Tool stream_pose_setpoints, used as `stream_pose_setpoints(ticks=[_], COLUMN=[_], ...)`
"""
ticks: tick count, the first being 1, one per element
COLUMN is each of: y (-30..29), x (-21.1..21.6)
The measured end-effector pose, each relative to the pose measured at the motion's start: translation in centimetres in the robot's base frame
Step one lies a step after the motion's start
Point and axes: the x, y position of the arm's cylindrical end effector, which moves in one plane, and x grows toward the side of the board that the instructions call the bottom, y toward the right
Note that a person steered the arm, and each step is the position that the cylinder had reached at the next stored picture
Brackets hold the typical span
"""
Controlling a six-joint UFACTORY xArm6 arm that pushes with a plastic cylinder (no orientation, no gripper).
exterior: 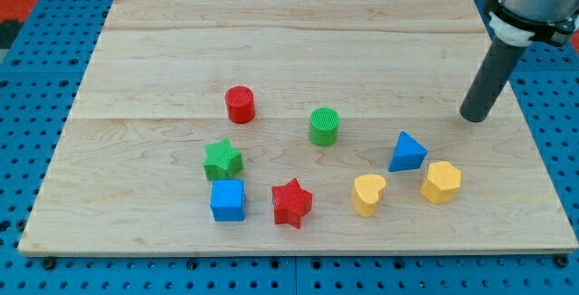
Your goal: Slide the heart parallel to the hexagon
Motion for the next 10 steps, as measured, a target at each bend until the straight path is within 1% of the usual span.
stream_pose_setpoints(ticks=[3, 4, 5, 6, 7, 8, 9, 10], y=[0.4, 0.3, 3.3, 2.7, -1.3, -9.0, -15.3, -18.6], x=[0.0, 1.0, 4.1, 9.3, 13.9, 15.1, 13.4, 12.7])
